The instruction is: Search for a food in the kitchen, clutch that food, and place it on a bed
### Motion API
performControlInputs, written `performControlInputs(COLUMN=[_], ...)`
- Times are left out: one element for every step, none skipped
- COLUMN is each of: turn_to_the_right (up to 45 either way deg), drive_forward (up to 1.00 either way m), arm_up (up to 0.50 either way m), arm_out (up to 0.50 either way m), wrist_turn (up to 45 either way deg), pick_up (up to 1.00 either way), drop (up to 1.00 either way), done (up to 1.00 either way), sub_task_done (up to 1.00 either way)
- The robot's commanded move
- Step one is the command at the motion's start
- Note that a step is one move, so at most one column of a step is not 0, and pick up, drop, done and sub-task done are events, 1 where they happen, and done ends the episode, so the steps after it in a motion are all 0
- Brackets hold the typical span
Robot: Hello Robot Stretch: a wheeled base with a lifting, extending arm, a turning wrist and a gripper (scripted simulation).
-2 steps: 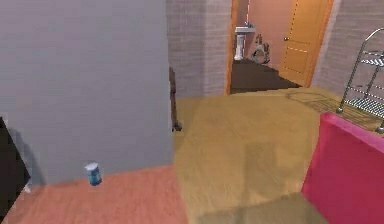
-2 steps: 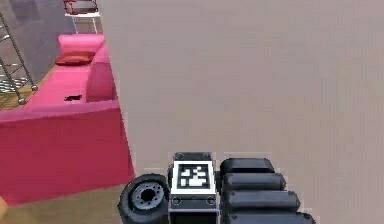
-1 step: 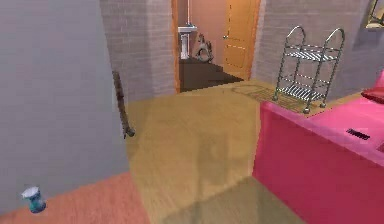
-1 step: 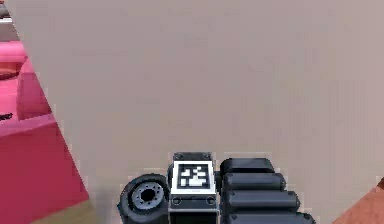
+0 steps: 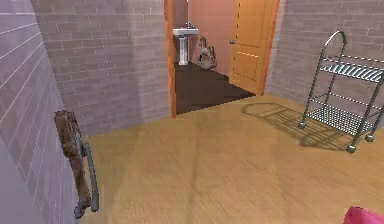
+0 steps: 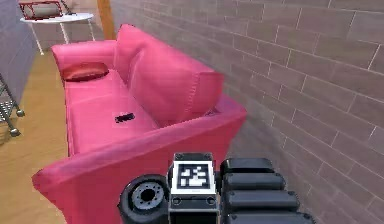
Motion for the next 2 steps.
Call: performControlInputs(turn_to_the_right=[0.0, 0.0], drive_forward=[1.0, 1.0], arm_up=[0.0, 0.0], arm_out=[0.0, 0.0], wrist_turn=[0.0, 0.0], pick_up=[0.0, 0.0], drop=[0.0, 0.0], done=[0.0, 0.0], sub_task_done=[0.0, 0.0])
